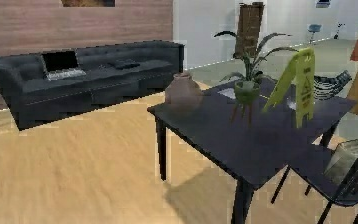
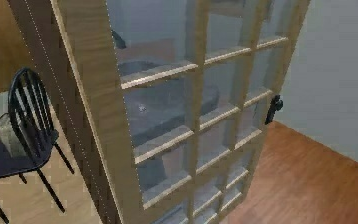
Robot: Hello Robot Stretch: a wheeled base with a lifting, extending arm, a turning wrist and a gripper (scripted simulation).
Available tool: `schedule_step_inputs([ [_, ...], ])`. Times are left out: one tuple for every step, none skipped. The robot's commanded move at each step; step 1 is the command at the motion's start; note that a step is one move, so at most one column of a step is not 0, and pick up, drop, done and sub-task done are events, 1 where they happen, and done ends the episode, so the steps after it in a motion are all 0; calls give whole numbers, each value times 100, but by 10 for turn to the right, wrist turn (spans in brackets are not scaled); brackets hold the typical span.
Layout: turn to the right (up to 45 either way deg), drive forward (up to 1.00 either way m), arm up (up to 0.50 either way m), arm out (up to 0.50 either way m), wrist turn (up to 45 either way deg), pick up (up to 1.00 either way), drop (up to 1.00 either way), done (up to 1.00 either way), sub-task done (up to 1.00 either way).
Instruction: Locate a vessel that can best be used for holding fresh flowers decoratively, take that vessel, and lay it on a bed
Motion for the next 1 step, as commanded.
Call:
schedule_step_inputs([
  [0,30,0,0,0,0,0,0,0],
])
